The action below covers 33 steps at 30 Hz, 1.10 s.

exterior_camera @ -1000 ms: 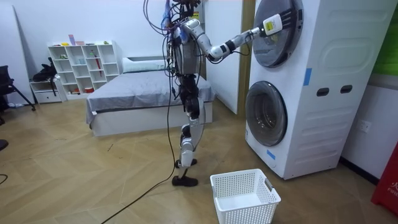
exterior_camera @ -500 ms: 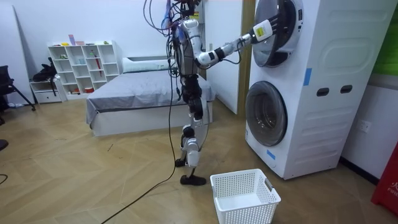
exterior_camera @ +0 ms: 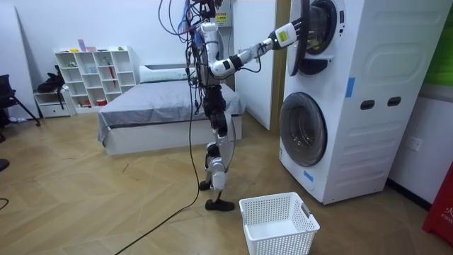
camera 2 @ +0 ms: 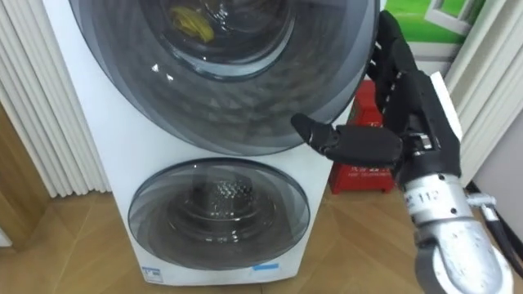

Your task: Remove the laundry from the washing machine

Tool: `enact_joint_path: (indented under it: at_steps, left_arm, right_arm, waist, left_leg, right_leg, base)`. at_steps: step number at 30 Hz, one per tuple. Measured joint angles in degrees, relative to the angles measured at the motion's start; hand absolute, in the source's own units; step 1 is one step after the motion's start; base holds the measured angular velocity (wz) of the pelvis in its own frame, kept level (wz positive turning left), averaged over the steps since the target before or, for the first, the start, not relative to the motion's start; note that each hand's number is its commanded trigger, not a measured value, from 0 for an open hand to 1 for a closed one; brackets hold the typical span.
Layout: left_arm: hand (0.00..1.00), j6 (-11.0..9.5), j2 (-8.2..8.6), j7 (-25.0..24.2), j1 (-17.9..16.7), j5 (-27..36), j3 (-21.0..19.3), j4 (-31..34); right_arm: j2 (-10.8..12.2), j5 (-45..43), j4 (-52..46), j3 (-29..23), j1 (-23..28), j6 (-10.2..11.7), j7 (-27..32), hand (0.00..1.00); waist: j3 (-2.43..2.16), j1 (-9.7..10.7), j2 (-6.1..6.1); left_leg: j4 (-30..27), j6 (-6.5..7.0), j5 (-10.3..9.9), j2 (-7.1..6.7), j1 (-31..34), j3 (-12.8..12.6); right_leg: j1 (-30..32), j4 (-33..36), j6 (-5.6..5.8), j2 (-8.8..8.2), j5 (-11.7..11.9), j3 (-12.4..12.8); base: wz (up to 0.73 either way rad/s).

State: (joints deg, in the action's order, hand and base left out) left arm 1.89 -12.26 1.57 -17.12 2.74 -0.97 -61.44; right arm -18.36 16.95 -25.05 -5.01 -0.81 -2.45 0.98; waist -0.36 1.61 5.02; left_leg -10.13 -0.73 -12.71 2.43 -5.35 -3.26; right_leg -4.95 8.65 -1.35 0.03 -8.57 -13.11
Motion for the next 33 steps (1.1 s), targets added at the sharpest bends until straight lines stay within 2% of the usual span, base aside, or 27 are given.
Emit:
enact_joint_path:
  at_steps: [7, 13, 19, 23, 30, 33]
  left_arm:
    - [0.00, -1.0, 0.05, -0.5, 0.2, 0.1, 0.1, -0.5]
    - [0.00, -2.5, -0.06, -0.7, 1.8, -0.1, 0.1, -2.7]
    - [0.00, -3.8, -0.44, -1.1, 2.4, -0.2, 0.0, -3.8]
    - [0.00, -3.9, -0.68, -1.0, 3.0, -0.2, 0.0, -4.3]
    - [0.00, -3.8, -0.77, -1.0, 3.5, -1.7, 0.0, -4.2]
    - [0.00, -3.4, -0.66, -1.0, 3.6, -2.4, 0.1, -4.2]
  right_arm:
    - [-0.1, -0.8, -1.6, -0.6, 0.0, -0.1, -1.0, 0.00]
    - [-0.6, -1.0, -4.4, -1.3, -0.5, -0.1, -1.4, 0.00]
    - [-1.4, 0.1, -9.3, -1.7, -4.8, 0.0, -2.0, 0.00]
    - [-1.5, 0.5, -12.0, -1.7, -5.0, 1.2, -2.7, 0.00]
    - [-1.3, 0.3, -12.3, 1.2, -8.7, 3.9, -6.9, 0.00]
    - [0.6, 0.5, -12.6, 2.2, -8.8, 5.6, -9.3, 0.00]
  waist:
    - [-0.04, 0.1, 0.07]
    - [-0.08, 0.0, 0.26]
    - [0.04, -0.2, 0.67]
    - [0.10, -0.3, 1.06]
    - [0.11, -0.7, 0.99]
    - [0.12, -0.9, 0.55]
  left_leg:
    - [-0.6, 0.01, 0.0, 0.05, 0.2, -0.7]
    - [-0.6, 0.01, 0.0, 0.05, 0.5, -0.8]
    - [-0.6, 0.00, 0.0, 0.08, 0.8, -0.9]
    - [-0.6, 0.00, 0.0, 0.12, 0.8, -0.9]
    - [-0.7, 0.00, 0.0, 0.12, 1.0, -0.8]
    - [-0.8, 0.00, 0.0, 0.14, 1.0, -0.8]
  right_leg:
    - [0.2, 0.0, 0.00, 0.03, 0.0, 0.3]
    - [0.4, 0.0, -0.12, -0.04, -0.2, 0.3]
    - [1.0, 0.2, -0.15, 0.04, -0.2, 0.4]
    - [1.0, 0.1, -0.15, 0.05, -0.2, 0.4]
    - [1.1, 0.1, -0.16, 0.03, -0.2, 0.5]
    - [1.1, 0.1, -0.23, 0.06, -0.1, 0.6]
  base:
    - [-0.02]
    - [0.00]
    - [-0.01]
    - [0.00]
    - [0.00]
    - [0.00]
